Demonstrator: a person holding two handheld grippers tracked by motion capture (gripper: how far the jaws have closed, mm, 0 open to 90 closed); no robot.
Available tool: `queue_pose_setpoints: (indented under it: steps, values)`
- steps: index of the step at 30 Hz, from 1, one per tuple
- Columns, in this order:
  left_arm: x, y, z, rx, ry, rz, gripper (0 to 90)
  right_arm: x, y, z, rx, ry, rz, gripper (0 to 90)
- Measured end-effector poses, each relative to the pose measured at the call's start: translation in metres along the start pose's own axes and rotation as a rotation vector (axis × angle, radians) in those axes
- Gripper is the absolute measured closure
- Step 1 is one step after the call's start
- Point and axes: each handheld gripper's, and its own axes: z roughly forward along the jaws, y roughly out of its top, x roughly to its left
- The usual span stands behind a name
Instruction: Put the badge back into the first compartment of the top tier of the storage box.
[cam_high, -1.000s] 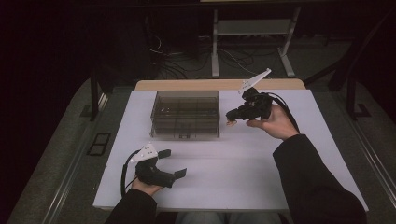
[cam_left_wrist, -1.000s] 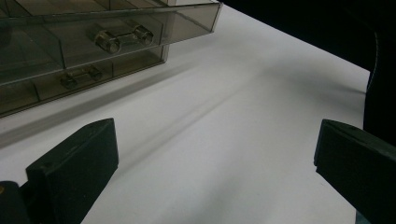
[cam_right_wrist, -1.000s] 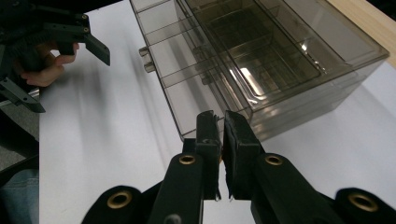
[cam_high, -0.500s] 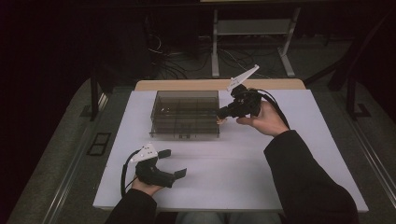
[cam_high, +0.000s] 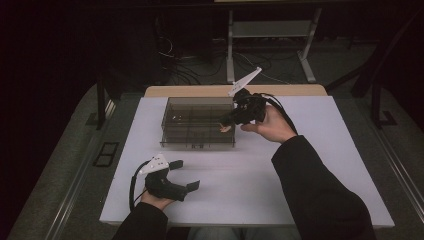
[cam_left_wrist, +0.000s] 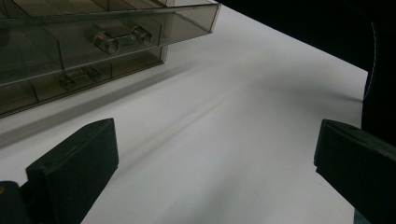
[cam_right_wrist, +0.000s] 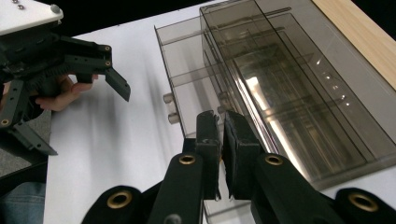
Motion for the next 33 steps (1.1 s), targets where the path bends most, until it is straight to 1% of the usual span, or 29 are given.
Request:
queue_pose_setpoints:
  steps: [3, 11, 22, 23, 33]
  values:
    - [0.0, 0.0, 0.0, -0.001, 0.0, -0.001, 0.0, 0.001, 0.005, 0.006, 0.009, 0.003, -0.003, 83.8]
    - [0.001, 0.0, 0.0, 0.001, 0.0, 0.002, 0.0, 0.003, 0.017, 0.021, 0.004, 0.011, -0.01, 83.8]
    - [0.001, 0.0, 0.0, 0.0, -0.003, 0.002, 0.0, 0.006, 0.03, 0.042, 0.018, 0.015, -0.017, 83.8]
    - [0.001, 0.0, 0.0, 0.001, -0.003, 0.002, 0.0, 0.006, 0.031, 0.044, 0.015, 0.017, -0.023, 83.8]
    - [0.001, 0.0, 0.0, 0.001, -0.005, 0.005, 0.0, 0.005, 0.034, 0.066, 0.024, 0.015, -0.015, 83.8]
